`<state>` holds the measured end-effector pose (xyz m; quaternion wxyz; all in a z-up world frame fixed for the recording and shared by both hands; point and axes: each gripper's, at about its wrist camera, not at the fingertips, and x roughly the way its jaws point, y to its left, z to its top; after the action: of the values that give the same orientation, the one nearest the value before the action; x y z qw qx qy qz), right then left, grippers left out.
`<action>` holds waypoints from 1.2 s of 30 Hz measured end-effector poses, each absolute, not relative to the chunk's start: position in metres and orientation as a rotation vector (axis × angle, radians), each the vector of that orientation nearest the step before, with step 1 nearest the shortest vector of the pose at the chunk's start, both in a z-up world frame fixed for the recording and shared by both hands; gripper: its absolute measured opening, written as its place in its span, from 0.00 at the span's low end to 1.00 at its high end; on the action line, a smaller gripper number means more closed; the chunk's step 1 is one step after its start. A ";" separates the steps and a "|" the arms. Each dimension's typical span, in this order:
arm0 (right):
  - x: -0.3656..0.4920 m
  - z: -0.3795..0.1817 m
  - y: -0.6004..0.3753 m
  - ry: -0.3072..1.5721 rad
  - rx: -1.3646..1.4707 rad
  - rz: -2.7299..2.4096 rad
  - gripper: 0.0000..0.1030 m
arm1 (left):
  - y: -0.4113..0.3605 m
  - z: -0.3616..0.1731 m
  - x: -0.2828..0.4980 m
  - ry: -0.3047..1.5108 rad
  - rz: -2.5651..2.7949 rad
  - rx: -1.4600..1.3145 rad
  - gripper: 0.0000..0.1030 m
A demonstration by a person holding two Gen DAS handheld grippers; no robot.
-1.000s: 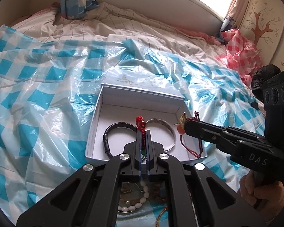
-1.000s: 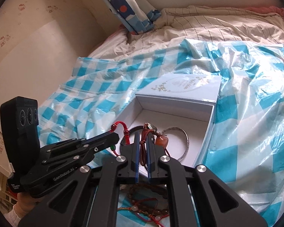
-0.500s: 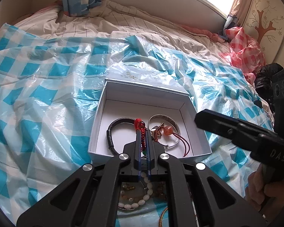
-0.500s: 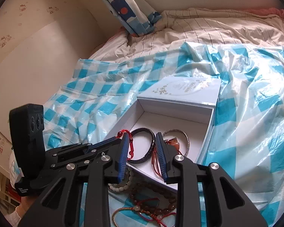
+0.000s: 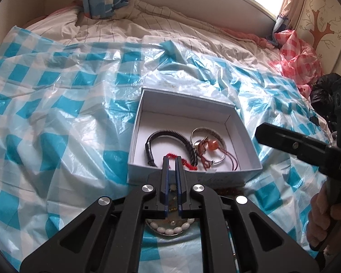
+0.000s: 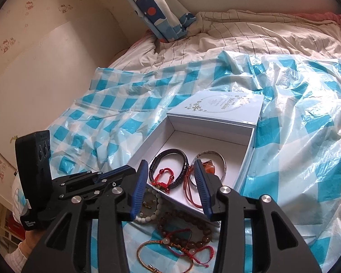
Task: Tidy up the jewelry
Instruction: 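Move both tools back to the remaining bracelets beside the box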
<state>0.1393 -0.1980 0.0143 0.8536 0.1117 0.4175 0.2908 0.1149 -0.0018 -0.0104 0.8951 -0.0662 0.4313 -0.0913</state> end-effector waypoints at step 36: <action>0.064 -0.039 -0.192 1.097 -0.052 0.556 0.52 | -0.045 -0.039 0.043 1.034 -0.370 0.025 0.25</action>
<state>0.0643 -0.1920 -0.0388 0.8164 -0.0242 0.5147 0.2607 0.0428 -0.0448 -0.0387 0.8529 0.0119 0.4913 -0.1760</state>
